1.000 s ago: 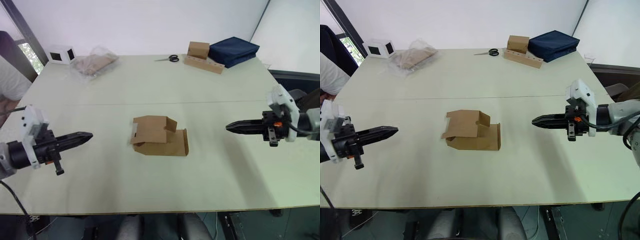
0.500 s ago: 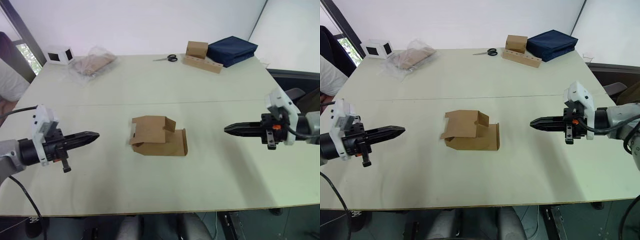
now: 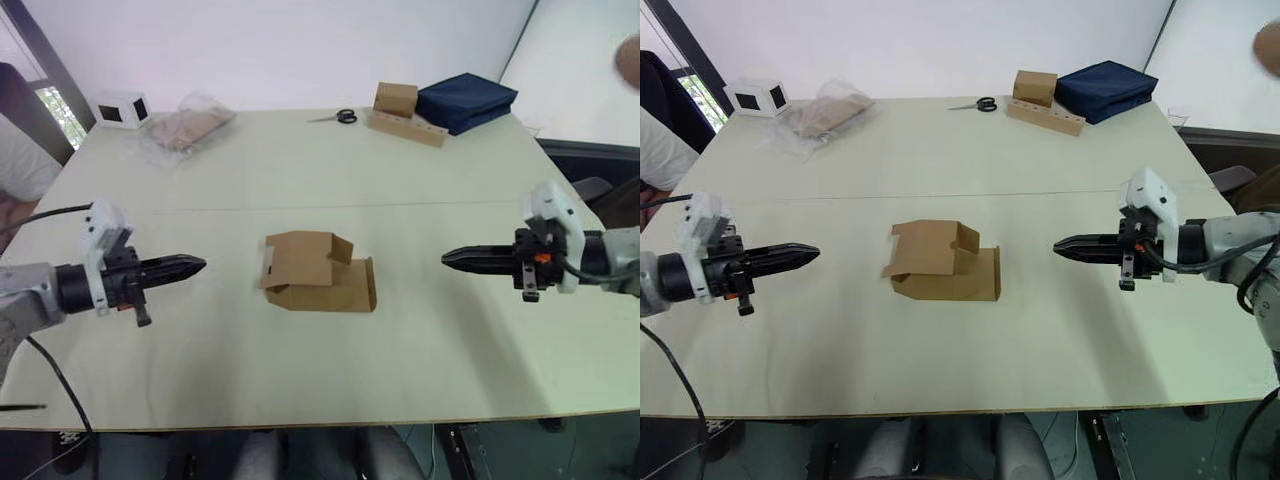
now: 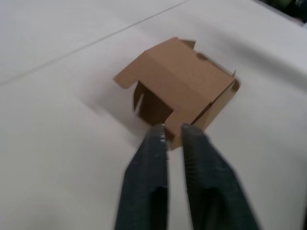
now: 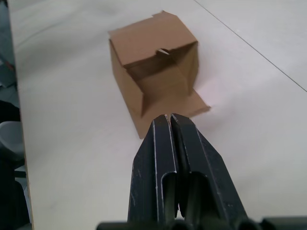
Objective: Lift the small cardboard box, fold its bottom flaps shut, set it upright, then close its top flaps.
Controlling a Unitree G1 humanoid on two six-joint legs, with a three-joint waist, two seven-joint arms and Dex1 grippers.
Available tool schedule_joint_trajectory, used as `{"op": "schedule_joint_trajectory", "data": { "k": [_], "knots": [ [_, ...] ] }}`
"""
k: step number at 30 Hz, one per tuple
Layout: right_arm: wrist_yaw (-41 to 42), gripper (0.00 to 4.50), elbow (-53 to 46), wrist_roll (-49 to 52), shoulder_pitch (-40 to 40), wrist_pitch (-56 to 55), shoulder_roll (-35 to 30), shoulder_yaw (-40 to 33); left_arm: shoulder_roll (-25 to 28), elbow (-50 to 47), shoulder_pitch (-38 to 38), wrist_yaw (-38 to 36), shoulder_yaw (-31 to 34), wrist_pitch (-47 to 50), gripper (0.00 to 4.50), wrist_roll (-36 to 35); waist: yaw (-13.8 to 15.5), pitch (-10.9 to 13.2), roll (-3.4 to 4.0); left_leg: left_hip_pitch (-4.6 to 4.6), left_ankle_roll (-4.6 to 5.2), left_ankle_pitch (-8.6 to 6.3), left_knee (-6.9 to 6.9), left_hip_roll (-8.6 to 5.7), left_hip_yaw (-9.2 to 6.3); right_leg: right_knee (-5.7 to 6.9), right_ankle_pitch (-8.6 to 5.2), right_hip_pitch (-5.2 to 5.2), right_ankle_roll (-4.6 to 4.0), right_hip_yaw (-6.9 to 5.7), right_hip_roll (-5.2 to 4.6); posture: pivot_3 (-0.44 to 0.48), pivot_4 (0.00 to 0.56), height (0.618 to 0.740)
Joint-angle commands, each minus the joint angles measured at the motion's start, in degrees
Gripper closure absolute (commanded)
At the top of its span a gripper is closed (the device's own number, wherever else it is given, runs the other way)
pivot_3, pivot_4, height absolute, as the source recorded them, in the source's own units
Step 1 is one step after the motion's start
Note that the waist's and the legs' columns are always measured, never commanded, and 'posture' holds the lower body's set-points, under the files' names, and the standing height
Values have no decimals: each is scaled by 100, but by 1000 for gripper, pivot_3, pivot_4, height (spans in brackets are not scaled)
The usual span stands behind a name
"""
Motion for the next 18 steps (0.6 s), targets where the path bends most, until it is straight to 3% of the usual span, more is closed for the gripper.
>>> {"op": "schedule_joint_trajectory", "data": {
  "k": [1, 6, 8, 12, 18],
  "knots": [
    [-135, 4500, -266, -24, -108, -188, 185, 110, -359, 835, -783, 197, -420, 1084, 2578, -483, 1, 0, -1, 1, 0, 0, 1, -1, -1, 1, 0, 0, 0, 0, 1, 0, 150, 740],
    [-361, 4500, -503, -84, -6, -277, 414, 259, -853, 2236, -1832, 304, -756, 2178, 566, -570, -51, 0, -3, -6, 0, 0, 6, -2, -3, 6, 0, -11, 1, -1, 2, 0, 150, 740],
    [-444, 4500, -615, -60, 130, -277, 478, 225, -1029, 2726, -2159, 367, -807, 2413, 20, -493, -38, -1, -3, -6, 0, 0, 7, -3, -4, 11, 0, -12, 1, -3, 3, 0, 150, 740],
    [-637, 4500, -884, -2, 403, -199, 555, 119, -1326, 3673, -2784, 489, -705, 2784, 20, -402, -24, -1, -4, -6, -1, 1, 10, -7, -6, 13, 0, -11, 1, -2, 0, 0, 150, 740],
    [-903, 4500, -1137, 124, 605, -92, 596, -2, -1478, 3998, -3025, 429, -917, 2938, 20, -161, -39, -1, -5, -7, -2, 2, 10, -7, -7, 13, 0, -13, 1, -2, 0, 0, 150, 740]
  ]
}}
